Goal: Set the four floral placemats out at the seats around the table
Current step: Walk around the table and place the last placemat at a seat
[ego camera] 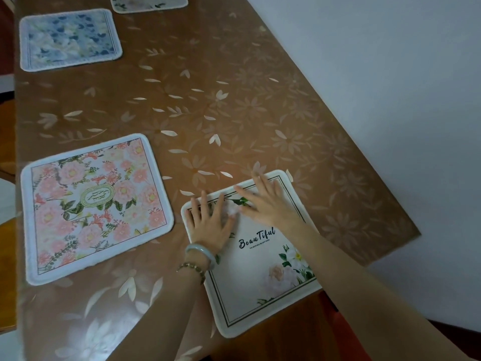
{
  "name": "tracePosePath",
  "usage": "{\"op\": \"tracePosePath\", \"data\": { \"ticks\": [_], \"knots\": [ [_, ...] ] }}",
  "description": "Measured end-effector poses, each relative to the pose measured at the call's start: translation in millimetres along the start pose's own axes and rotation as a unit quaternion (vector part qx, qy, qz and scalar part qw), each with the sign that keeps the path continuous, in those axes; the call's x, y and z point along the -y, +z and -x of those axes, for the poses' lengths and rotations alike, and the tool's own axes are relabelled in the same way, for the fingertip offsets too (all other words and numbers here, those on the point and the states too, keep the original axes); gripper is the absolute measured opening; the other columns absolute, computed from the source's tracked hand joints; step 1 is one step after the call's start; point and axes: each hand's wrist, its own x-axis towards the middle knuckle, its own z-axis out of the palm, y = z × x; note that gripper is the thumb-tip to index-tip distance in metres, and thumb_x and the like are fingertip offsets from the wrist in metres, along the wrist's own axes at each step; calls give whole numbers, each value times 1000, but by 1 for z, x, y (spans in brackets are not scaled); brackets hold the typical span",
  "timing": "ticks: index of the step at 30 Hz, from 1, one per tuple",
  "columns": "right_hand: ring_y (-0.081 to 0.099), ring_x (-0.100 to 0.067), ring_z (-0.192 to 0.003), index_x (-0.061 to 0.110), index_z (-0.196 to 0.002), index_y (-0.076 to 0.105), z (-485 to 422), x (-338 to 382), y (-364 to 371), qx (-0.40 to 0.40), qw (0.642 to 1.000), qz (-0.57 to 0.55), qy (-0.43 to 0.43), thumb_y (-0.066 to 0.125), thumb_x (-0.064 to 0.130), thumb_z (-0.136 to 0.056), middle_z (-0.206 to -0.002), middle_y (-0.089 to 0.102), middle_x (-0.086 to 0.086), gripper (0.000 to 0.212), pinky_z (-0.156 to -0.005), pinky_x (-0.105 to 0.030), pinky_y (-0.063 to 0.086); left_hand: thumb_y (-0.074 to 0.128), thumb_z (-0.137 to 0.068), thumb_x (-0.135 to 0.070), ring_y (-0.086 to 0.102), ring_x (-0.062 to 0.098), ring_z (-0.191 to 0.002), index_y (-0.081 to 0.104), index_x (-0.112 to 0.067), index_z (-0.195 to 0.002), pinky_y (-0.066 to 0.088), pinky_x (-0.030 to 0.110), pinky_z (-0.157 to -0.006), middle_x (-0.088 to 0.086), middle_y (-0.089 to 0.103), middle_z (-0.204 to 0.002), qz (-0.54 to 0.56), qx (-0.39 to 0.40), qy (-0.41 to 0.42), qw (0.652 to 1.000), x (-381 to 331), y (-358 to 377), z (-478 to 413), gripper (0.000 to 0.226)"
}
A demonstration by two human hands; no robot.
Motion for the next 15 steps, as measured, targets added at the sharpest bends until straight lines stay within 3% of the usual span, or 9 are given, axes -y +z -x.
{"op": "tracePosePath", "data": {
  "ticks": [6,10,12,15],
  "knots": [
    [-28,-26,-143,54,-144,-4,-7,-9,11,1,1000,-15,-22,3,85,-72,-160,-19,-4,79,-114,-60,-10,9,-87,-72,-23,37,-143,-12,-43,-149,-15,54,-113,5,-18,-160,-88,25,-1,996,7,14,-11,71],
    [-25,-24,-145,51,-147,2,-7,-7,4,10,999,-41,-16,20,79,-82,-160,-18,-6,73,-115,-54,-11,13,-89,-70,-23,34,-144,-13,-39,-150,-15,53,-114,6,-21,-159,-86,31,-6,996,5,12,-10,72],
    [-16,-26,-147,43,-150,9,-4,-14,-1,-12,998,-68,15,35,67,-89,-161,-12,-9,70,-117,-47,-6,19,-91,-68,-18,31,-146,-9,-31,-152,-13,49,-116,8,-18,-160,-50,-5,-10,999,6,11,-2,76],
    [-11,-27,-147,37,-152,11,9,-44,-9,-19,994,-75,72,36,58,-95,-162,-4,-7,66,-117,-44,-3,22,-89,-66,-5,32,-148,5,-17,-154,-9,41,-118,16,-5,-160,-1,-62,0,998,10,11,18,83]
  ]
}}
